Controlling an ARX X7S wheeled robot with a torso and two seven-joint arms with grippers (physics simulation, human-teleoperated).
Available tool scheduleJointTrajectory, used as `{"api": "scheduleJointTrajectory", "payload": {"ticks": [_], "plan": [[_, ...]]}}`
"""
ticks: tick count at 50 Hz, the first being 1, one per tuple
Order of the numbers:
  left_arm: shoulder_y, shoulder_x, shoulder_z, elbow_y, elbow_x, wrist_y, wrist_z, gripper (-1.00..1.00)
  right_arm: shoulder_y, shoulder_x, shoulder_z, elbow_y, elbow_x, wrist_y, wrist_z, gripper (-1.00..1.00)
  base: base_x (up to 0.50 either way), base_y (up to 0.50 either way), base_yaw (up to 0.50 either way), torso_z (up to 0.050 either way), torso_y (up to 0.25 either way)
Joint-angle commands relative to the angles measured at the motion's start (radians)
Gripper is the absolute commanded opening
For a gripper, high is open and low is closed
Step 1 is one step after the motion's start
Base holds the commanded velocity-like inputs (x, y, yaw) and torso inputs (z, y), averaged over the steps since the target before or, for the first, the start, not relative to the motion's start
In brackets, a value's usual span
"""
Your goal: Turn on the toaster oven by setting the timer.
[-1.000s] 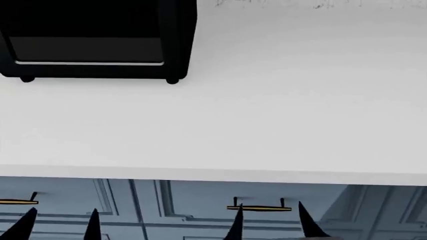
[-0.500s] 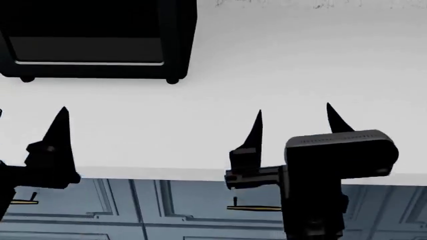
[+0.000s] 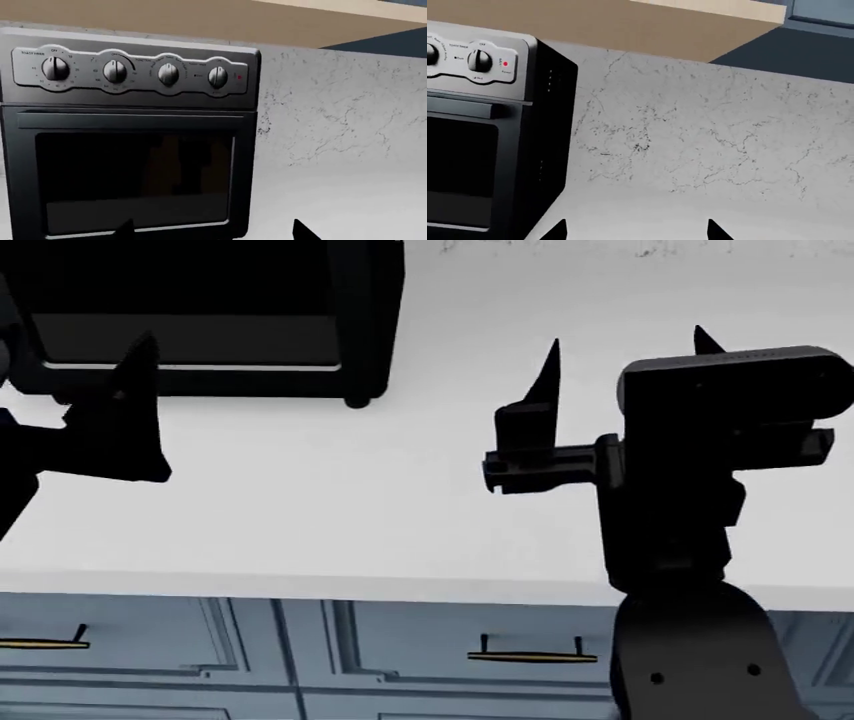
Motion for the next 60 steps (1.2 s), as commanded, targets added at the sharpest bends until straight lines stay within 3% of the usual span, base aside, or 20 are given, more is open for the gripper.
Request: {"api": "scheduleJointTrajectory", "payload": {"ticks": [1,60], "plan": [[-0.061,-0.007,-0.016,0.010,-0.030,-0.059,-0.022,1.00,0.047,0.001,-0.007,-0.021,0.010,0.044,0.007,1.00,0.00,0.50,0.00,0.000,0.000],[-0.032,-0.031,-0.016,0.028,-0.062,-0.052,-0.042,1.00,0.013,0.018,-0.012,-0.050,0.055,0.051,0.025,1.00,0.00,0.50,0.00,0.000,0.000]]}}
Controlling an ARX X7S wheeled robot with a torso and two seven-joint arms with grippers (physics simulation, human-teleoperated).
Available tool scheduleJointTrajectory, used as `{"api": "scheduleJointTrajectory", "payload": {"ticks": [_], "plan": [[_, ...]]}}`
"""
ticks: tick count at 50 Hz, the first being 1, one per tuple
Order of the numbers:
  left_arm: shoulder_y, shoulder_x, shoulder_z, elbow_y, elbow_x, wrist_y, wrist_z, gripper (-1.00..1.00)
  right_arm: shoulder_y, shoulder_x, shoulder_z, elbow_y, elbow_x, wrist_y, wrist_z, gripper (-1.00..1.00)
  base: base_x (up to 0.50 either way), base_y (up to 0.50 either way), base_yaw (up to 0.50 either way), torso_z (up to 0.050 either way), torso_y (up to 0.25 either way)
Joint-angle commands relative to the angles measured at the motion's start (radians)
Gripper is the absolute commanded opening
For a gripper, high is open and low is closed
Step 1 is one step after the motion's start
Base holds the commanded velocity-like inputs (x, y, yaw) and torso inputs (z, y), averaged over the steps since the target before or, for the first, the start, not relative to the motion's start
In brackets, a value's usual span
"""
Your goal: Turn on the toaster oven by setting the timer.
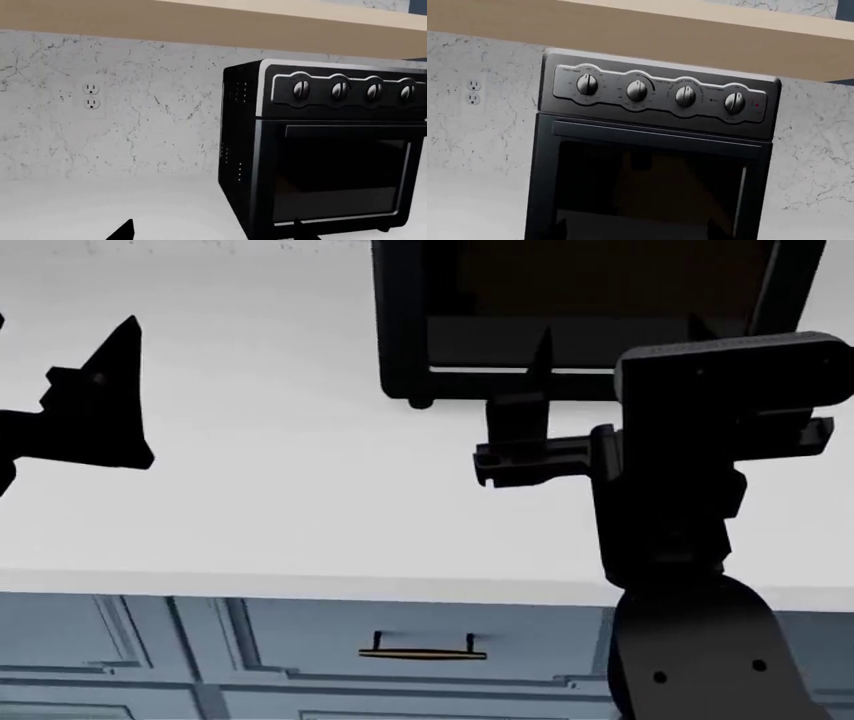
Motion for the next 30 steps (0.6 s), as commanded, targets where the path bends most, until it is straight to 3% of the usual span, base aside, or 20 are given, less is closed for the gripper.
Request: {"api": "scheduleJointTrajectory", "payload": {"ticks": [1,9,23,30], "plan": [[0.007,-0.005,0.005,-0.001,-0.001,0.006,-0.002,1.00,-0.010,0.004,0.001,0.001,0.008,-0.008,0.003,1.00,0.00,0.50,0.00,0.000,0.000],[0.010,-0.005,0.018,-0.008,0.004,0.017,0.000,1.00,-0.019,0.009,0.006,-0.005,0.015,-0.011,0.006,1.00,0.00,0.50,0.00,0.000,0.000],[0.011,-0.003,0.022,-0.002,-0.005,0.016,-0.007,1.00,-0.027,0.010,0.004,-0.013,0.032,-0.013,0.004,1.00,0.00,0.00,0.00,0.000,0.000],[0.008,-0.007,0.018,-0.002,-0.009,0.015,-0.010,1.00,-0.017,0.011,-0.012,0.000,0.032,-0.015,0.002,1.00,0.27,0.00,0.00,0.000,0.000]]}}
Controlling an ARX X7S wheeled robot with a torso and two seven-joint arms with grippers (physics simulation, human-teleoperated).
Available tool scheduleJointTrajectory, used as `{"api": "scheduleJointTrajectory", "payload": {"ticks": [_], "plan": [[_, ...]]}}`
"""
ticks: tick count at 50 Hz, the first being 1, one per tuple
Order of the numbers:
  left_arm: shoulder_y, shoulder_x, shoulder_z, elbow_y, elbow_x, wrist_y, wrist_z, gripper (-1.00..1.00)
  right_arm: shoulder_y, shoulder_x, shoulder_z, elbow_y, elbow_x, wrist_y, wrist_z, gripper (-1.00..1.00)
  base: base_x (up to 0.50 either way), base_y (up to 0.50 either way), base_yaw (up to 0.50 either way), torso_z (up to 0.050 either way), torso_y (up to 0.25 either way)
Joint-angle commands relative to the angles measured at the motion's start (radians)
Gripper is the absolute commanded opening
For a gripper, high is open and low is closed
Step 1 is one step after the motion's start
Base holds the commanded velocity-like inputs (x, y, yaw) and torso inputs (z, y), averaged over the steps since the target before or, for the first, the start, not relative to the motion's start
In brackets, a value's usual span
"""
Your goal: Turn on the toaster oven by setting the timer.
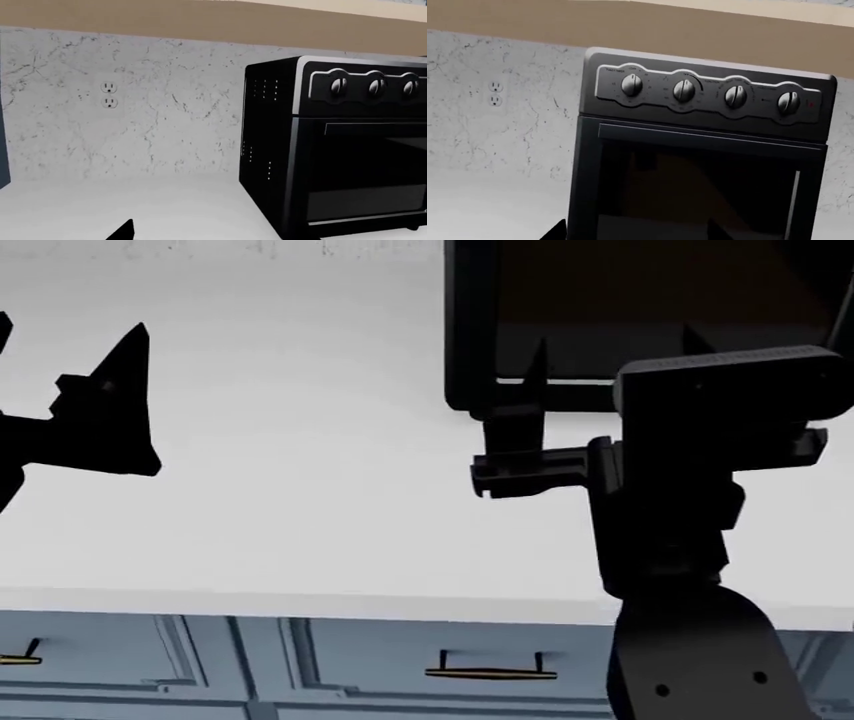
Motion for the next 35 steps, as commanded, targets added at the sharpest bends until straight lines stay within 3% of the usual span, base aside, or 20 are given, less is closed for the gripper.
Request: {"api": "scheduleJointTrajectory", "payload": {"ticks": [1,35], "plan": [[-0.002,-0.002,0.000,0.001,-0.006,0.001,-0.004,1.00,0.008,0.003,-0.011,0.001,0.007,0.008,0.000,1.00,0.28,0.00,0.00,0.000,0.000],[0.012,-0.013,0.008,-0.003,-0.012,0.023,-0.008,1.00,0.000,0.008,-0.034,0.016,0.022,-0.011,0.007,1.00,0.28,0.00,0.00,0.000,0.000]]}}
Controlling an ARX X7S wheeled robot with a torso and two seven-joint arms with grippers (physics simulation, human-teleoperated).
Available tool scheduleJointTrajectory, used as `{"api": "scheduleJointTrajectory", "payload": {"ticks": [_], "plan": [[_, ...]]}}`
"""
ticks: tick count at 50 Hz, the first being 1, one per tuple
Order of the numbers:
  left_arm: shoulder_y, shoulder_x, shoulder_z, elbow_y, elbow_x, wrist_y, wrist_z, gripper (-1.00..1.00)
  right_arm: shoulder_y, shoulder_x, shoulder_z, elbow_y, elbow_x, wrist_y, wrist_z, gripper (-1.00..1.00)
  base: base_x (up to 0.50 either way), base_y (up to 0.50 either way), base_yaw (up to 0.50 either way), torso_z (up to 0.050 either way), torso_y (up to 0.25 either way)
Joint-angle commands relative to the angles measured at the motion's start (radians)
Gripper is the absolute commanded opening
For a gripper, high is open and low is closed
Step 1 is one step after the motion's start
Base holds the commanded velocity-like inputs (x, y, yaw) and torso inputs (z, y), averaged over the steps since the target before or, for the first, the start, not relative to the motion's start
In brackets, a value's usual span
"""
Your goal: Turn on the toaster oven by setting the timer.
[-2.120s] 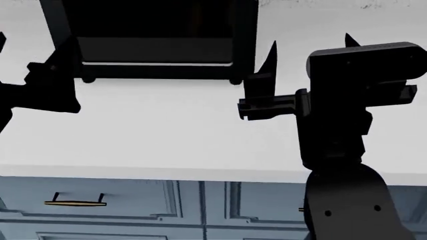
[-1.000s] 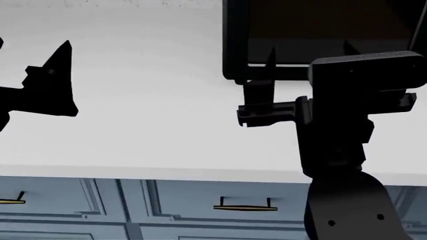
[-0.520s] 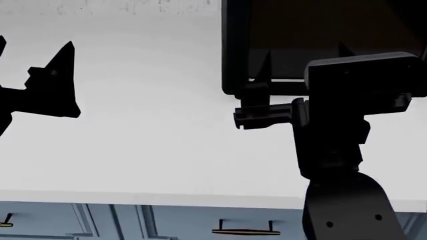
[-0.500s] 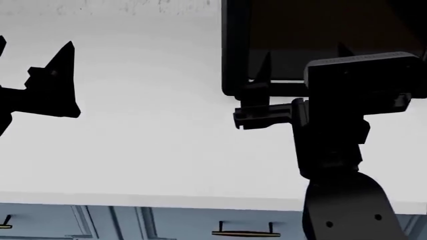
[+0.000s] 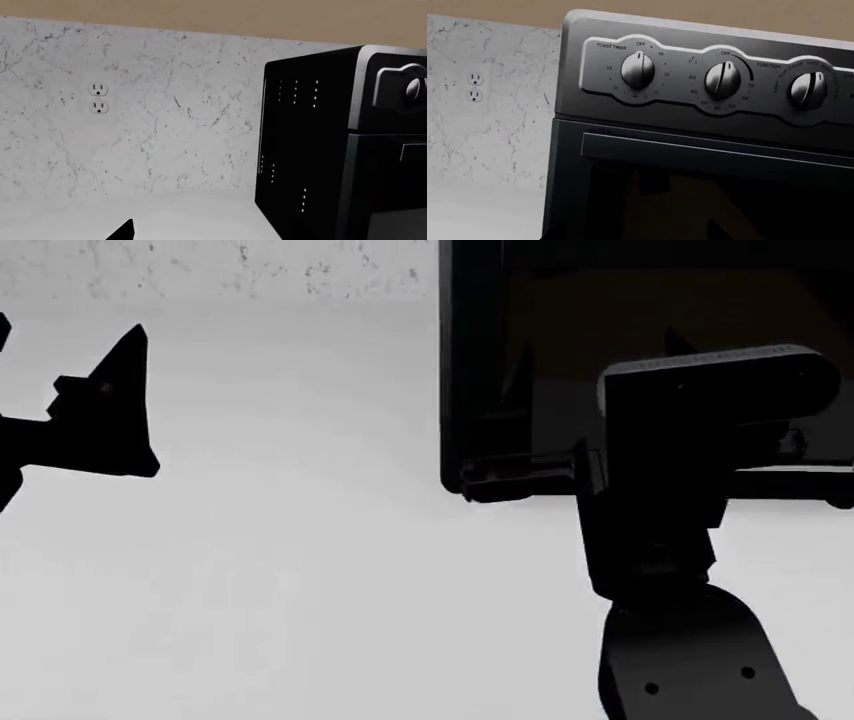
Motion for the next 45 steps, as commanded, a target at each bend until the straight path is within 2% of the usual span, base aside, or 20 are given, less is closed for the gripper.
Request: {"api": "scheduleJointTrajectory", "payload": {"ticks": [1,13,19,33,45], "plan": [[0.004,-0.003,0.004,-0.002,-0.001,0.008,-0.001,1.00,-0.006,0.000,-0.009,0.005,0.007,-0.006,0.001,1.00,0.29,0.00,0.00,0.000,0.000],[0.006,-0.005,0.015,-0.008,0.001,0.016,-0.002,1.00,0.017,0.002,-0.014,-0.028,0.013,0.012,0.010,1.00,0.02,0.00,0.00,0.000,0.000],[0.011,-0.007,0.016,-0.009,0.000,0.020,-0.002,1.00,0.102,0.002,-0.040,-0.052,0.005,0.075,0.022,1.00,0.00,0.00,0.00,0.000,0.000],[0.010,-0.005,0.038,-0.016,0.005,0.027,-0.004,1.00,0.269,-0.013,-0.078,0.113,-0.013,0.063,0.009,1.00,0.00,0.00,0.00,0.000,0.000],[0.015,-0.012,0.036,-0.011,-0.002,0.026,-0.008,1.00,0.350,-0.037,-0.072,0.247,-0.006,0.023,0.002,1.00,0.00,0.00,0.00,0.000,0.000]]}}
